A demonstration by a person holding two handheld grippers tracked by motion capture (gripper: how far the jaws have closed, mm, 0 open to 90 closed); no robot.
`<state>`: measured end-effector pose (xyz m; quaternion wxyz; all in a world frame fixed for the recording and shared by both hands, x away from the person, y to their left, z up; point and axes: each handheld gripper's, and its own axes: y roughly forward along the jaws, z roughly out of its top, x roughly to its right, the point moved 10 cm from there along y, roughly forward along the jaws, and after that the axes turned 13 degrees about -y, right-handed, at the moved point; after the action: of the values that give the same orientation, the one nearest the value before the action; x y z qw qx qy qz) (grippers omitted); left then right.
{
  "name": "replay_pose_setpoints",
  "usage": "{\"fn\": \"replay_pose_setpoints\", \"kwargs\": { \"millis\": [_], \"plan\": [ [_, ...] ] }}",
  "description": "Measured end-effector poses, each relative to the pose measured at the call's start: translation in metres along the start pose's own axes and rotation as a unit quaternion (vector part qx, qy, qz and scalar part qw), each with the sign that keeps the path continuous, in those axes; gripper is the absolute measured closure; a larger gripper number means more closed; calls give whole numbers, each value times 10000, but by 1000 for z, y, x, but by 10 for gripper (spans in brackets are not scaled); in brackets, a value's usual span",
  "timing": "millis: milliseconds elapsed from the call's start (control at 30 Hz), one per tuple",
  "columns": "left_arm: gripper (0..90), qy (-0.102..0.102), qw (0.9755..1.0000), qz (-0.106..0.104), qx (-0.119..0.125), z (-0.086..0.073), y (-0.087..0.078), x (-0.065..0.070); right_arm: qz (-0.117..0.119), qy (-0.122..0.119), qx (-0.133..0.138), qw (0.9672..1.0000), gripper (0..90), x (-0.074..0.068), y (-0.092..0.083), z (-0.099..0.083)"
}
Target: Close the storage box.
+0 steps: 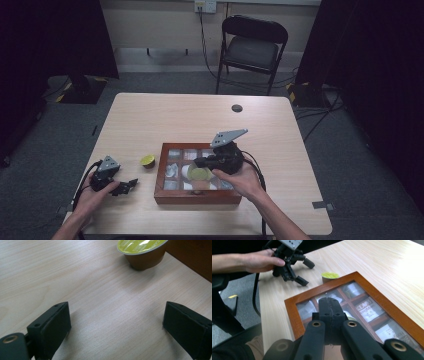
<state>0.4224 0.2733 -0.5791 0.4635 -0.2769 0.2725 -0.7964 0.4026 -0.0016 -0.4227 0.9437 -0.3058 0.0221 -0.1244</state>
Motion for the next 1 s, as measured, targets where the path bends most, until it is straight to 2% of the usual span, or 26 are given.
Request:
{"fn": "replay_pose_setpoints", "kwargs": {
  "millis": [167,367,533,700,867,1000],
  "plan": [
    [72,0,10000,1,1,0,0,0,128,157,12,9998,894,-1,4,-11],
    [72,1,10000,11,8,0,0,0,280,181,-317,9989,881,-12,15,-34],
    [72,0,10000,16,10,0,0,0,352,230,-471,9980,862,-18,23,-52],
    [72,0,10000,16,11,0,0,0,251,349,-471,9980,806,-17,21,-64],
    [72,1,10000,16,10,0,0,0,-37,462,-370,9982,712,-10,10,-70],
    [72,1,10000,16,10,0,0,0,-258,609,-358,9972,652,-1,-1,-80]
  ]
}}
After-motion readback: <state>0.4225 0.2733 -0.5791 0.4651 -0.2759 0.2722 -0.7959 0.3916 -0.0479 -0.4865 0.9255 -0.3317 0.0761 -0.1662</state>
